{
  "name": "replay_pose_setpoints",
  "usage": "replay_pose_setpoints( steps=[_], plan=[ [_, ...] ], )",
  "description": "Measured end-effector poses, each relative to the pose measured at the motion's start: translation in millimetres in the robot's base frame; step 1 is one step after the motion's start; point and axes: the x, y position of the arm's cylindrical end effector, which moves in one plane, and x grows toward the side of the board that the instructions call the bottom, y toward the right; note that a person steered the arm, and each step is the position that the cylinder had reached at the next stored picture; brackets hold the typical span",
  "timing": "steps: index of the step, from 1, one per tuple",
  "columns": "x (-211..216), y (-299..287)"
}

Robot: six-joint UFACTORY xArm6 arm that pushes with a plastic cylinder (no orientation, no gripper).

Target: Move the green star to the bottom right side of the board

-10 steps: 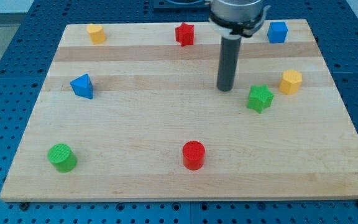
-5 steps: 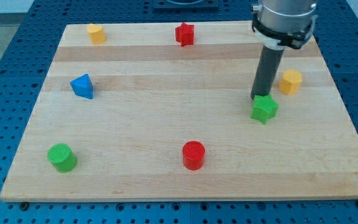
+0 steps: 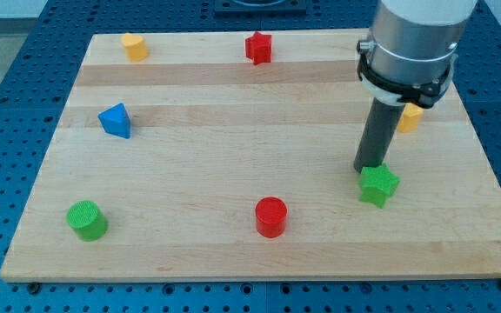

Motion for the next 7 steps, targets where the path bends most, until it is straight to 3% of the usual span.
replay_pose_setpoints(
  steps=[7],
  plan=[
    [70.3,-22.2]
  ],
)
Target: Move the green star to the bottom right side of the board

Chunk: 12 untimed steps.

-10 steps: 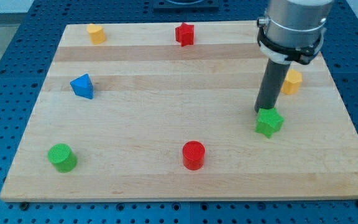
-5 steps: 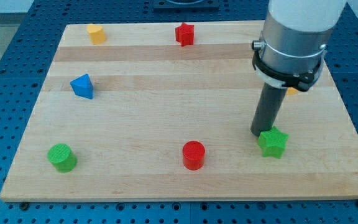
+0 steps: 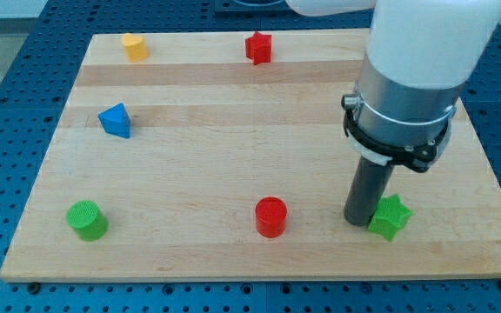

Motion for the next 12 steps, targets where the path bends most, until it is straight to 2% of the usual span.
replay_pose_setpoints(
  steps=[2,6,10,12],
  plan=[
    [19.7,-2.2],
    [18.0,29.8],
    [18.0,37.7],
    [18.0,62.7]
  ],
)
